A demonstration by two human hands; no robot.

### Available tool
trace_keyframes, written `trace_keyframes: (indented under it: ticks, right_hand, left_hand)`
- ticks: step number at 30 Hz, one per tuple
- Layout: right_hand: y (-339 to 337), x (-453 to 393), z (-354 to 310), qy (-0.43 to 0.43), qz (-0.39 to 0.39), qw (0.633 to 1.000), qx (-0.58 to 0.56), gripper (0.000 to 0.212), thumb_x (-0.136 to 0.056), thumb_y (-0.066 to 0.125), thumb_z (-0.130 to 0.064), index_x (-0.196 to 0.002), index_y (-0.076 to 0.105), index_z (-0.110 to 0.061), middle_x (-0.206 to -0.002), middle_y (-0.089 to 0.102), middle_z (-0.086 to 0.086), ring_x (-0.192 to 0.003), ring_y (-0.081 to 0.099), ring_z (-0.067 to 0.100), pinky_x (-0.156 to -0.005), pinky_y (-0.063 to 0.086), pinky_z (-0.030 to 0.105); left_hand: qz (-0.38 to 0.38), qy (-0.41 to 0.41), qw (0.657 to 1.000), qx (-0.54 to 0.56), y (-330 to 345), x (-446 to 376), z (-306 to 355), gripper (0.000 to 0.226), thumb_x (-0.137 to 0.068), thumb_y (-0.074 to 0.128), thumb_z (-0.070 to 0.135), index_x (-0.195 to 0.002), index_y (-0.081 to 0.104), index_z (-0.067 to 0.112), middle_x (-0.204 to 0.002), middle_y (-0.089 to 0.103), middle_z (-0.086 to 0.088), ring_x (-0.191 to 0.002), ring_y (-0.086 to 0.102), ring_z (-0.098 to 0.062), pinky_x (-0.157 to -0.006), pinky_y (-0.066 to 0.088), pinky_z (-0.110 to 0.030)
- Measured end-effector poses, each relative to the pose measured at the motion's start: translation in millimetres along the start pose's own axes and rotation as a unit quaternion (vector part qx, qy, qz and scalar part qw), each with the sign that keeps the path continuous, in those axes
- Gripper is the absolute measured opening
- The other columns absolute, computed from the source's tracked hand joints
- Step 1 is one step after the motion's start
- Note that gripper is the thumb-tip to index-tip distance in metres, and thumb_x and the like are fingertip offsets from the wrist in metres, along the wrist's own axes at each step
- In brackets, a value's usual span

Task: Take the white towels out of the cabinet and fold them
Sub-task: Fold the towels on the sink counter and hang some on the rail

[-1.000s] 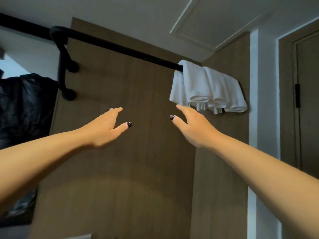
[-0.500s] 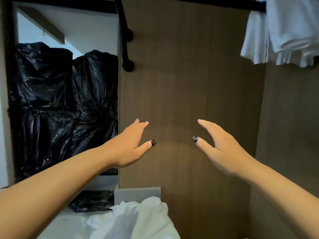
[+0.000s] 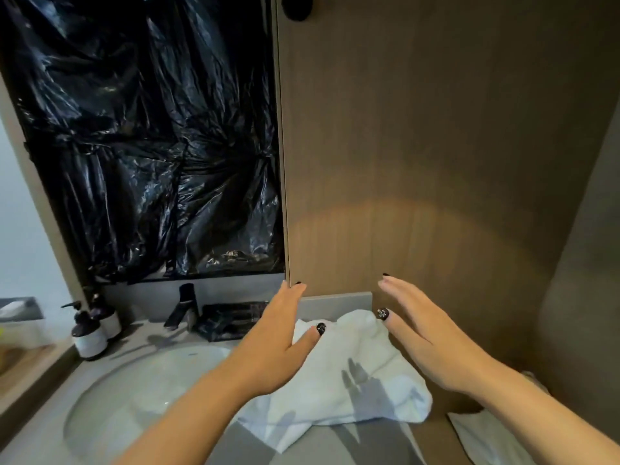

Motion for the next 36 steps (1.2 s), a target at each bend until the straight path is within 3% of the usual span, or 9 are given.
trace_keyframes:
  ticks: [4, 7, 9, 14, 22, 25, 28, 32, 36]
  right_hand:
    - [43.8, 1.2, 20.1, 0.029, -0.046, 0.998, -0.013, 0.07, -0.082, 0.019, -0.082, -0.146, 0.015, -0.055, -0.154, 0.004, -0.038, -0.143, 0.011, -0.009, -0.115, 0.016, 0.019]
    - [65.4, -6.2, 42.2, 0.039, -0.113, 0.992, 0.043, 0.066, -0.08, 0.014, -0.085, -0.142, 0.007, -0.062, -0.15, -0.006, -0.045, -0.142, 0.006, -0.01, -0.115, 0.012, 0.018]
    - [71.9, -9.6, 57.8, 0.038, -0.148, 0.983, 0.101, 0.071, -0.082, 0.013, -0.083, -0.147, 0.005, -0.056, -0.144, -0.011, -0.047, -0.139, 0.007, -0.011, -0.112, 0.01, 0.015]
    - [110.8, -32.6, 112.2, 0.064, -0.191, 0.968, 0.15, 0.076, -0.087, 0.016, -0.073, -0.154, 0.014, -0.037, -0.161, 0.005, -0.02, -0.148, 0.013, 0.006, -0.118, 0.016, 0.024]
    - [160.2, -116.0, 175.1, 0.098, -0.124, 0.987, -0.001, 0.055, -0.099, 0.053, -0.032, -0.147, 0.033, -0.017, -0.149, 0.032, -0.008, -0.142, 0.029, 0.012, -0.11, 0.018, 0.012]
    - [177.4, -146.3, 181.1, 0.087, -0.106, 0.991, 0.007, 0.052, -0.097, 0.057, -0.032, -0.143, 0.04, -0.015, -0.148, 0.038, -0.002, -0.138, 0.032, 0.018, -0.113, 0.024, 0.022]
    - [191.3, -162.3, 183.1, 0.097, -0.107, 0.984, 0.108, 0.047, -0.092, 0.057, -0.04, -0.135, 0.049, -0.023, -0.136, 0.048, -0.003, -0.124, 0.036, 0.023, -0.105, 0.033, 0.034]
    - [193.5, -169.1, 182.8, 0.114, -0.106, 0.975, 0.157, 0.033, -0.088, 0.059, -0.048, -0.118, 0.059, -0.035, -0.119, 0.051, -0.01, -0.115, 0.039, 0.02, -0.091, 0.034, 0.035]
    - [184.2, -168.7, 177.5, 0.093, -0.104, 0.986, 0.087, 0.009, -0.092, 0.06, -0.029, -0.1, 0.061, -0.028, -0.109, 0.055, -0.011, -0.111, 0.045, 0.018, -0.088, 0.034, 0.032]
  left_hand:
    - [-0.033, -0.05, 0.997, 0.056, 32.7, 17.3, -50.6, 0.073, -0.098, 0.043, 0.056, -0.155, 0.002, 0.041, -0.135, -0.019, 0.05, -0.141, -0.008, 0.013, -0.121, 0.019, -0.028]
    - [-0.039, -0.103, 0.989, 0.099, 57.8, 22.3, -86.2, 0.073, -0.096, 0.044, 0.058, -0.155, 0.004, 0.042, -0.154, -0.007, 0.034, -0.145, 0.003, 0.006, -0.114, 0.014, -0.017]
    - [-0.045, -0.14, 0.982, 0.118, 71.7, 24.1, -102.9, 0.073, -0.096, 0.044, 0.058, -0.155, 0.003, 0.042, -0.156, -0.004, 0.027, -0.147, 0.003, 0.002, -0.117, 0.015, -0.021]
    - [-0.031, -0.205, 0.967, 0.146, 113.0, 0.2, -138.5, 0.072, -0.099, 0.051, 0.045, -0.156, 0.009, 0.031, -0.16, 0.009, 0.019, -0.15, 0.008, -0.006, -0.121, 0.013, -0.027]
    - [-0.021, -0.261, 0.953, 0.154, 160.5, -63.8, -163.6, 0.074, -0.098, 0.055, 0.04, -0.157, 0.013, 0.025, -0.163, 0.018, 0.01, -0.148, 0.019, -0.009, -0.116, 0.017, -0.022]
    - [-0.016, -0.285, 0.945, 0.159, 172.5, -80.8, -171.0, 0.075, -0.097, 0.055, 0.042, -0.156, 0.013, 0.026, -0.163, 0.018, 0.009, -0.148, 0.02, -0.01, -0.115, 0.019, -0.023]
    - [-0.019, -0.299, 0.94, 0.161, 180.4, -83.7, -179.8, 0.073, -0.097, 0.057, 0.039, -0.155, 0.015, 0.027, -0.162, 0.021, 0.009, -0.147, 0.023, -0.01, -0.113, 0.021, -0.021]
    - [-0.024, -0.311, 0.937, 0.159, 177.8, -80.2, -188.8, 0.076, -0.097, 0.059, 0.036, -0.156, 0.014, 0.022, -0.162, 0.022, 0.005, -0.147, 0.022, -0.012, -0.115, 0.021, -0.024]
    - [-0.019, -0.29, 0.944, 0.158, 166.8, -88.7, -192.8, 0.078, -0.095, 0.062, 0.033, -0.156, 0.015, 0.02, -0.162, 0.023, 0.003, -0.147, 0.024, -0.015, -0.115, 0.023, -0.026]
Point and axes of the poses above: each hand's wrist, its own x-axis away from the middle knuckle, its own y-axis out of the palm, z = x × y, the point moved 5 cm from there along -x, towards the middle knuckle
